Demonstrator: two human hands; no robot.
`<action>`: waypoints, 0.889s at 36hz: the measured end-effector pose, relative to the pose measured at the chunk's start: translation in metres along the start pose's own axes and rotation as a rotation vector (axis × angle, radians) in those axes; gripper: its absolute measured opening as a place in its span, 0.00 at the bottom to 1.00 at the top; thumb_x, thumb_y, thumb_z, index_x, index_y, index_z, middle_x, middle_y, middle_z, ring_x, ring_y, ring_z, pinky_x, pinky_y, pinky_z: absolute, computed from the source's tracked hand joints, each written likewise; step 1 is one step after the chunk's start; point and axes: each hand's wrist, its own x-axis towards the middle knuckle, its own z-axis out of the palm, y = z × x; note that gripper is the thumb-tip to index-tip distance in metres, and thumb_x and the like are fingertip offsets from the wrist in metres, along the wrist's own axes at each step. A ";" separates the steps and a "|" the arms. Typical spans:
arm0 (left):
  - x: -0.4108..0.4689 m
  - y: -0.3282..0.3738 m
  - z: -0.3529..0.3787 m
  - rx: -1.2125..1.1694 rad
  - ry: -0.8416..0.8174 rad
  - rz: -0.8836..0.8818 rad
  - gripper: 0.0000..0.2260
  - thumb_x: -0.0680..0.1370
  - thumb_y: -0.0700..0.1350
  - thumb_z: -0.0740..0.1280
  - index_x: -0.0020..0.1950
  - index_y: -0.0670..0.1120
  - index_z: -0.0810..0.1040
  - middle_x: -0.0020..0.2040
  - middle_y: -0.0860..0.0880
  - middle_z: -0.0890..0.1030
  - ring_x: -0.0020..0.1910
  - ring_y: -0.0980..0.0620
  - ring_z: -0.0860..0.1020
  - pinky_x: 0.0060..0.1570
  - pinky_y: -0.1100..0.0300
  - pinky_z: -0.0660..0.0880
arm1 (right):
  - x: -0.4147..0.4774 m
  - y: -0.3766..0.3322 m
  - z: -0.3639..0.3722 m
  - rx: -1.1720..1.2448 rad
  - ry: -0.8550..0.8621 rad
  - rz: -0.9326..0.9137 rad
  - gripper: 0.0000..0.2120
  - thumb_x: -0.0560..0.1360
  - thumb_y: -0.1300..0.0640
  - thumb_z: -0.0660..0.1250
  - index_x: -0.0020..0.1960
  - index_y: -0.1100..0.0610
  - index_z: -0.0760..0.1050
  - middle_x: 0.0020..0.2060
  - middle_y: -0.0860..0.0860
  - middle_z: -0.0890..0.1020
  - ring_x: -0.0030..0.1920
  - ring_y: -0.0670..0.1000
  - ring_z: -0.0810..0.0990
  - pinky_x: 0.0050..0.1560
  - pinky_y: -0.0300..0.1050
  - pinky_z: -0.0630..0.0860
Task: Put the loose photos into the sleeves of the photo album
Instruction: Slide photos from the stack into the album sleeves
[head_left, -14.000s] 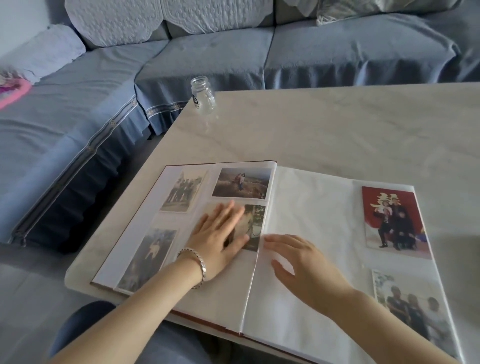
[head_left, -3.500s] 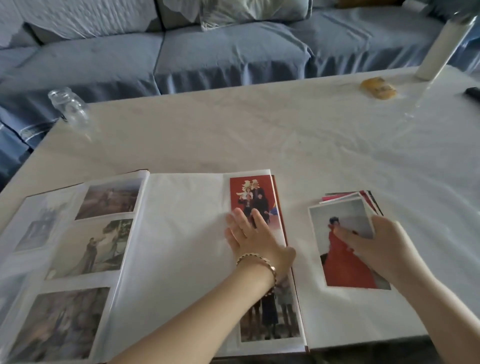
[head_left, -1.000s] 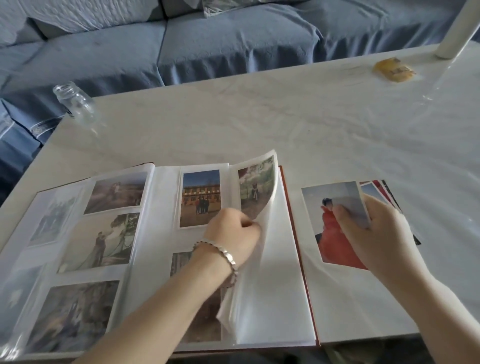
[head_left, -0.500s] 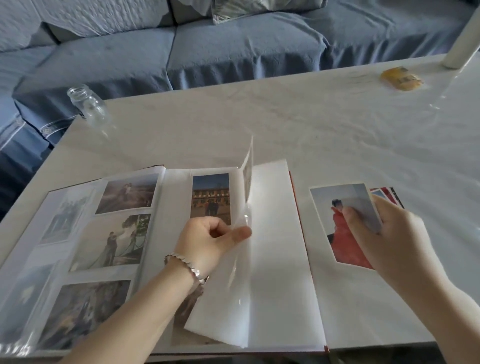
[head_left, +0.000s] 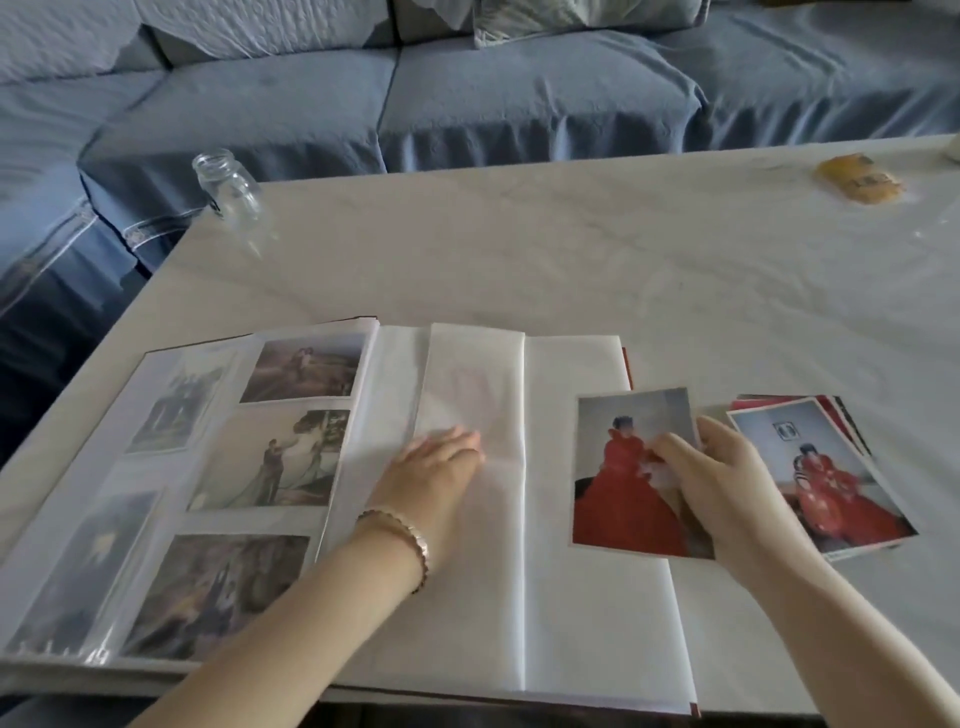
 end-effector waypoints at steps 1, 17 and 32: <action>0.008 0.007 -0.003 0.036 -0.036 -0.034 0.19 0.77 0.35 0.57 0.67 0.47 0.70 0.73 0.50 0.64 0.72 0.52 0.61 0.66 0.66 0.56 | 0.000 0.002 0.001 0.073 -0.036 0.077 0.06 0.74 0.65 0.62 0.39 0.60 0.74 0.26 0.52 0.79 0.28 0.51 0.76 0.34 0.42 0.72; 0.051 0.003 0.029 0.044 0.093 -0.277 0.29 0.80 0.58 0.46 0.76 0.49 0.38 0.76 0.47 0.37 0.75 0.50 0.35 0.71 0.52 0.34 | 0.025 0.003 0.017 0.056 0.087 -0.048 0.08 0.76 0.58 0.67 0.39 0.56 0.79 0.26 0.46 0.82 0.26 0.45 0.80 0.29 0.43 0.80; 0.044 -0.002 0.033 -0.039 0.203 -0.260 0.33 0.70 0.56 0.33 0.75 0.49 0.34 0.77 0.49 0.40 0.75 0.54 0.38 0.69 0.58 0.32 | 0.037 -0.006 0.063 -0.316 0.267 -0.472 0.20 0.76 0.55 0.66 0.30 0.60 0.63 0.21 0.50 0.65 0.24 0.49 0.60 0.27 0.37 0.62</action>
